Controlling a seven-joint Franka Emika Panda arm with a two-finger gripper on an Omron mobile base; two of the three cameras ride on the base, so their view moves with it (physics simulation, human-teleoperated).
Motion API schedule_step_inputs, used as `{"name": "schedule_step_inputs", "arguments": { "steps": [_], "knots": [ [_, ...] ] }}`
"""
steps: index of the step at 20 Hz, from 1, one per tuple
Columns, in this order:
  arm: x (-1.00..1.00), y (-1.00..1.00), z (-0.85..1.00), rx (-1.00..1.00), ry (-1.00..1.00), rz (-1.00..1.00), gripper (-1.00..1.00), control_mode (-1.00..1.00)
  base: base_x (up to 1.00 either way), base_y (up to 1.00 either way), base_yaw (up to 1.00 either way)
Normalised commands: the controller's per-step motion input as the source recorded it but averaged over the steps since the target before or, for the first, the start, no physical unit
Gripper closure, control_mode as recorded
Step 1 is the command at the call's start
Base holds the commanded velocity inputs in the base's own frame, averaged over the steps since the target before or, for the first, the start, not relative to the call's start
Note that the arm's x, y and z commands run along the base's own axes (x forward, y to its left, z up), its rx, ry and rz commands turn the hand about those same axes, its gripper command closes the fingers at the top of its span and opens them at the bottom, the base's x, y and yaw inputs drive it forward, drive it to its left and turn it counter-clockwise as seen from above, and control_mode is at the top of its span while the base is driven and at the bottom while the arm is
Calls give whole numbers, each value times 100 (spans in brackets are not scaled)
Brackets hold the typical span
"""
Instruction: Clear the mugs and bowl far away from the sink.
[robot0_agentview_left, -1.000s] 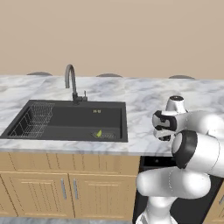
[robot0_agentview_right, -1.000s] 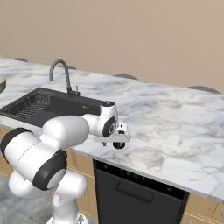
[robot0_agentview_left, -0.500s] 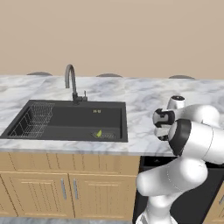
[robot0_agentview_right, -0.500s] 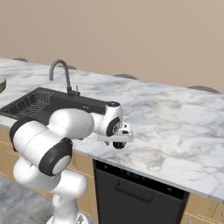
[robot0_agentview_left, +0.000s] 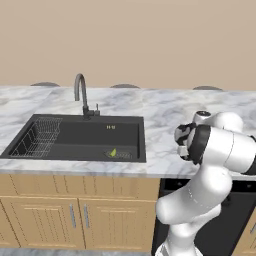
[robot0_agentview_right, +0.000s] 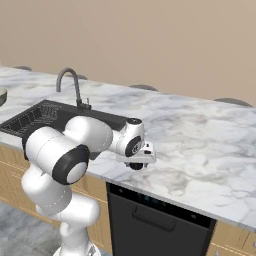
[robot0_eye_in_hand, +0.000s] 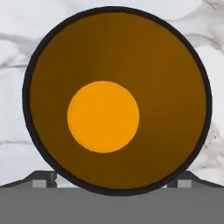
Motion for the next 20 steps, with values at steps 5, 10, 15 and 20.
{"name": "schedule_step_inputs", "arguments": {
  "steps": [5,10,15,20],
  "knots": [
    [28,-1,-17,0,0,0,-100,-100,0,0,0],
    [4,0,-14,0,0,0,100,-100,0,0,0],
    [0,10,-32,0,0,1,100,-100,0,0,0],
    [0,19,-39,0,0,1,100,-100,0,0,0]
  ]
}}
